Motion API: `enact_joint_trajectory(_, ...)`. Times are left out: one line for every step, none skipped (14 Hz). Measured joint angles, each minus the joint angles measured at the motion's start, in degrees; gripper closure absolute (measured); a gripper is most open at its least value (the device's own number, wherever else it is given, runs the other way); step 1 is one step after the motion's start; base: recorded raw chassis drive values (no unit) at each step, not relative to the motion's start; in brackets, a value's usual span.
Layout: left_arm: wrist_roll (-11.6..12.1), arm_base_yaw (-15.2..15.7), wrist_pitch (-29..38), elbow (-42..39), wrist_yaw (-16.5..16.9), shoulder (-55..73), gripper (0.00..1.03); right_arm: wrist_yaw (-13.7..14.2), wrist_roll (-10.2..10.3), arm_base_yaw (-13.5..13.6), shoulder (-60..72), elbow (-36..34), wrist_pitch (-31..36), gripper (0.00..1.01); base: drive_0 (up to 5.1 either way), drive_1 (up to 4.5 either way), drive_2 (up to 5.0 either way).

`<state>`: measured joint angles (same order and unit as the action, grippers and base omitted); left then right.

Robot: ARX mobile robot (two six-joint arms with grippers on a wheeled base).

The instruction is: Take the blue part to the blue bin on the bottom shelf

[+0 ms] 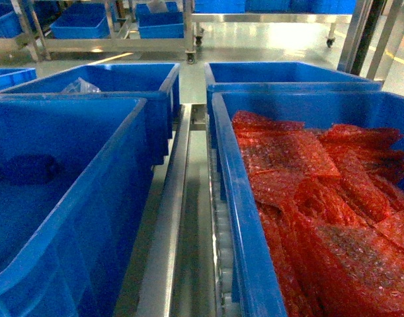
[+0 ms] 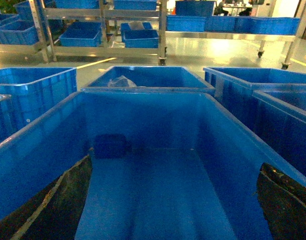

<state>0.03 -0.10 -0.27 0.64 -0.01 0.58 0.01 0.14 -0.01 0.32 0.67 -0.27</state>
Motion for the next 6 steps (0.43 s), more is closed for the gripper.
enact_joint_trajectory(0.0, 0.0, 0.0, 0.0, 0.0, 0.0, 0.05, 0.0, 0.0, 0.0, 0.0, 0.0, 0.0, 0.03, 0.0, 0.00, 0.0)
enact_joint_trajectory(0.0, 0.0, 0.0, 0.0, 0.0, 0.0, 0.05, 0.0, 0.0, 0.0, 0.0, 0.0, 0.0, 0.03, 0.0, 0.00, 0.0)
enact_joint_trajectory(0.0, 0.0, 0.0, 0.0, 0.0, 0.0, 0.05, 0.0, 0.0, 0.0, 0.0, 0.0, 0.0, 0.03, 0.0, 0.00, 0.0)
enact_joint_trajectory(0.0, 0.0, 0.0, 0.0, 0.0, 0.0, 0.05, 0.0, 0.0, 0.0, 0.0, 0.0, 0.0, 0.03, 0.0, 0.00, 0.0)
enact_joint_trajectory(0.0, 0.0, 0.0, 0.0, 0.0, 0.0, 0.05, 0.0, 0.0, 0.0, 0.0, 0.0, 0.0, 0.03, 0.0, 0.00, 0.0)
enact_joint_trajectory(0.0, 0.0, 0.0, 0.0, 0.0, 0.0, 0.05, 0.0, 0.0, 0.0, 0.0, 0.0, 0.0, 0.03, 0.0, 0.00, 0.0)
